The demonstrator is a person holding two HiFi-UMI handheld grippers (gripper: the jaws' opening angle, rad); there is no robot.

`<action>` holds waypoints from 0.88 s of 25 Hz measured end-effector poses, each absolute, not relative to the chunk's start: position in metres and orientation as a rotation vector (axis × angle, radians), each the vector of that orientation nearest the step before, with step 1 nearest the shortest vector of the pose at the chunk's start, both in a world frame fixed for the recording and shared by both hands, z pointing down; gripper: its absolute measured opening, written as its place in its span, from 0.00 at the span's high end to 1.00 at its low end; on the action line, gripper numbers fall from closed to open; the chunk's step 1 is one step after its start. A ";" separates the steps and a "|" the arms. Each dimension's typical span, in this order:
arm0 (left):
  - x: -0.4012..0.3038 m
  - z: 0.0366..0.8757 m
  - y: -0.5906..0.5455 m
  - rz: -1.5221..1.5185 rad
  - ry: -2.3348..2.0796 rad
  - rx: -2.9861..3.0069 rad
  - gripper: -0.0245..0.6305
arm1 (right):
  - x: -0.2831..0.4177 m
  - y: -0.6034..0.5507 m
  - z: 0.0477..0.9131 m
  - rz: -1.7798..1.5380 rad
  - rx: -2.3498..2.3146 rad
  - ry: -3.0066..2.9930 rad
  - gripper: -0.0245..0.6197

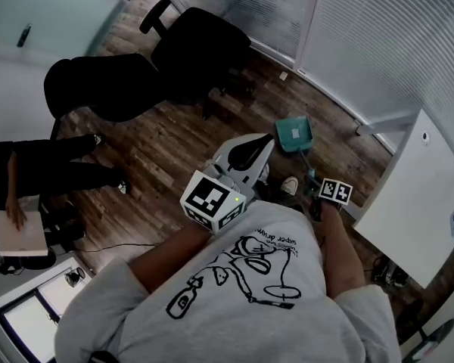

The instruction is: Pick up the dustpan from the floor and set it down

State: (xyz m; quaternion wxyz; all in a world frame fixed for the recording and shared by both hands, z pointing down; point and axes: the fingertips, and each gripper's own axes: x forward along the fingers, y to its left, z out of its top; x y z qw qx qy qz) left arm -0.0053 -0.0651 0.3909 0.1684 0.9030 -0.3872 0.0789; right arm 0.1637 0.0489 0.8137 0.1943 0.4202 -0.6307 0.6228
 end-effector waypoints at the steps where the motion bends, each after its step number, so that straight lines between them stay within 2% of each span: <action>1: -0.004 0.391 -0.066 0.221 -1.098 2.570 0.96 | 0.168 0.045 0.811 1.723 1.194 -1.775 0.64; 9: 0.001 0.392 -0.070 0.202 -1.080 2.577 0.96 | 0.187 -0.003 0.734 1.321 1.316 -1.976 0.64; 22: 0.014 0.389 -0.078 0.176 -1.043 2.595 0.96 | 0.171 -0.057 0.526 0.630 1.444 -2.312 0.76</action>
